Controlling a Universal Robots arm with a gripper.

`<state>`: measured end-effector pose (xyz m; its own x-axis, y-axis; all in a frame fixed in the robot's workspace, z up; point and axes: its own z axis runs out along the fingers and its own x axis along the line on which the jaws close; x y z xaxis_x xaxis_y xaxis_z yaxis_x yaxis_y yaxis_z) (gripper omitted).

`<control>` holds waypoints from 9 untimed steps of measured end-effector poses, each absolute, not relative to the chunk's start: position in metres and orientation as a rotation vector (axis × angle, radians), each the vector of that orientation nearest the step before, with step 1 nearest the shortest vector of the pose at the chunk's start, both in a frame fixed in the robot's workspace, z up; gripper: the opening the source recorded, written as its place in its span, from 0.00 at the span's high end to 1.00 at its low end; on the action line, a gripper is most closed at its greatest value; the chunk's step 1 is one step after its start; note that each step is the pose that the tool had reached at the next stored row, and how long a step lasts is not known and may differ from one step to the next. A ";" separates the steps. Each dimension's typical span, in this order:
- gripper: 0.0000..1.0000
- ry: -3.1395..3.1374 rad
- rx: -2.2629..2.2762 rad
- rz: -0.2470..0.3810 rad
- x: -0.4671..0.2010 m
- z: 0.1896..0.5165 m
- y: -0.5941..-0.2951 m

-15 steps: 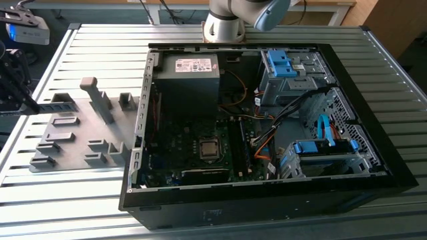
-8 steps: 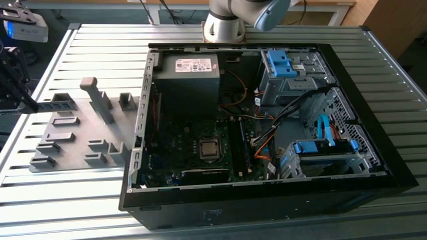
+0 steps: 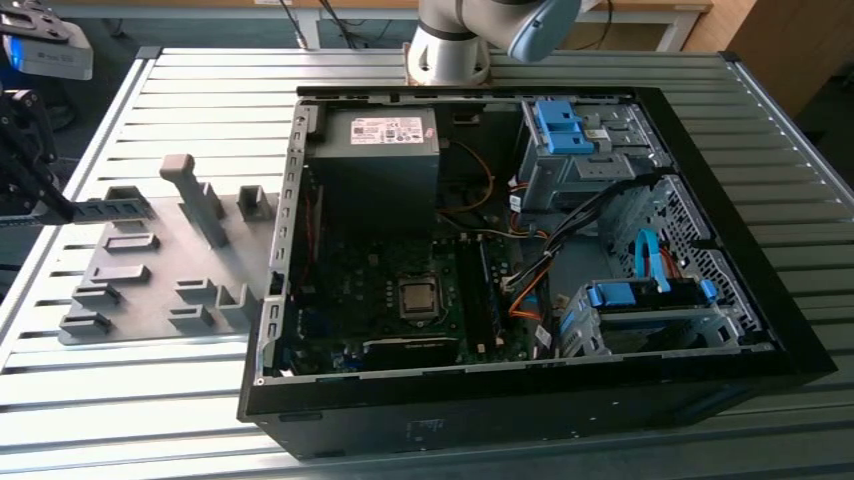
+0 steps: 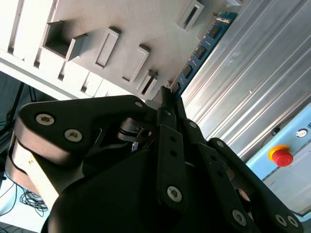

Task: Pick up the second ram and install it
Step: 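Pick up the second ram and move it above second insertion slot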

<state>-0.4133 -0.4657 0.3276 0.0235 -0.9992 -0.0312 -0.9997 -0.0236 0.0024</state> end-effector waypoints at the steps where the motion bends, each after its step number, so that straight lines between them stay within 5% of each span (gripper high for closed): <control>1: 0.86 2.181 -2.233 0.038 -0.413 0.328 -0.466; 9: 0.86 2.181 -2.233 0.038 -0.413 0.331 -0.466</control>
